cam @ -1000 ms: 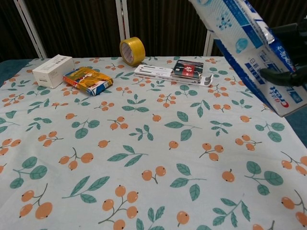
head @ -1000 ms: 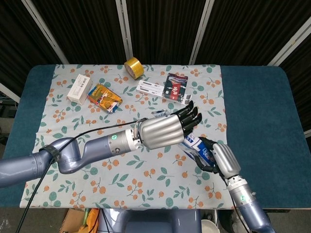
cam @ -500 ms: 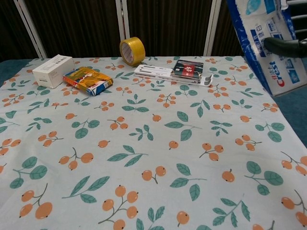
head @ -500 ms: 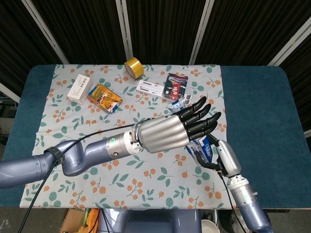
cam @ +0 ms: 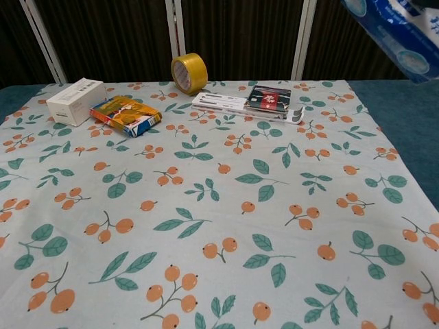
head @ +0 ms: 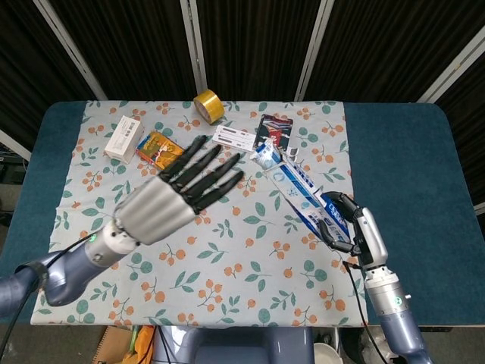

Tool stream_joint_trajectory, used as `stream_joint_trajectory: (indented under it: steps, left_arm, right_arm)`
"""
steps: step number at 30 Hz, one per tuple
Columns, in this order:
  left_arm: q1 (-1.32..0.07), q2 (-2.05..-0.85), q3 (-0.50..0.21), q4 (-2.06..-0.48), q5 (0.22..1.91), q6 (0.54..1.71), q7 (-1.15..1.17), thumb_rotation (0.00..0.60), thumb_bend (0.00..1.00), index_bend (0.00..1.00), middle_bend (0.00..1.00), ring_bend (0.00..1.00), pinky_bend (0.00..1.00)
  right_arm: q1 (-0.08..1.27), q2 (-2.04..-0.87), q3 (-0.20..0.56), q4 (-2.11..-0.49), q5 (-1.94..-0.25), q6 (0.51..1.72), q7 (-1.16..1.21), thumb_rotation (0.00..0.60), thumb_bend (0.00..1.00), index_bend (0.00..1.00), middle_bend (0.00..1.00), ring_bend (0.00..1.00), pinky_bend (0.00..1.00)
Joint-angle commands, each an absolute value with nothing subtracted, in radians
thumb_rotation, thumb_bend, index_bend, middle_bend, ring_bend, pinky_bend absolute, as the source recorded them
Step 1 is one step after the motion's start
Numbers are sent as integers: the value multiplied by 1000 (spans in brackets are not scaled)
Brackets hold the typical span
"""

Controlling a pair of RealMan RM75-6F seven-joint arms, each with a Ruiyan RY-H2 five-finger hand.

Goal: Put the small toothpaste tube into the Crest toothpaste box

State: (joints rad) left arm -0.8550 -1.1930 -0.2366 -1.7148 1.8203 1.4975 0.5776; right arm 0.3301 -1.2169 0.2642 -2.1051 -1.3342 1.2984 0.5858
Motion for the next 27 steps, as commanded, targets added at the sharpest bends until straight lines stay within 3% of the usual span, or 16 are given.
stream_joint_trajectory:
  steps: [1,8,19,27]
  left_arm:
    - [-711,-1175,-152,-1683,1845,1642,513,600,41,126,73,148,132]
    - [-533,-1211,-46,-1549,1829,1766,377,600,41,126,73,148,132]
    - [-354,-1307,22,-1396,1712,1802,250,600,42,126,75,148,132]
    - [-275,-1351,49,-1297,1665,1787,144,600,42,126,84,149,132]
  right_arm:
    - [326,-1225,274,-2101,-1325,1306,598,600,470,454,560,585,453]
    - [319,-1221,332,-2100,-1299,1316,745,600,470,454,560,585,453]
    - [255,-1233,470,-2180,-1308,1513,900,600,470,453,560,584,453]
    - [233,-1208,489,-2226,-1344,1550,892,600,469,268,455,422,452]
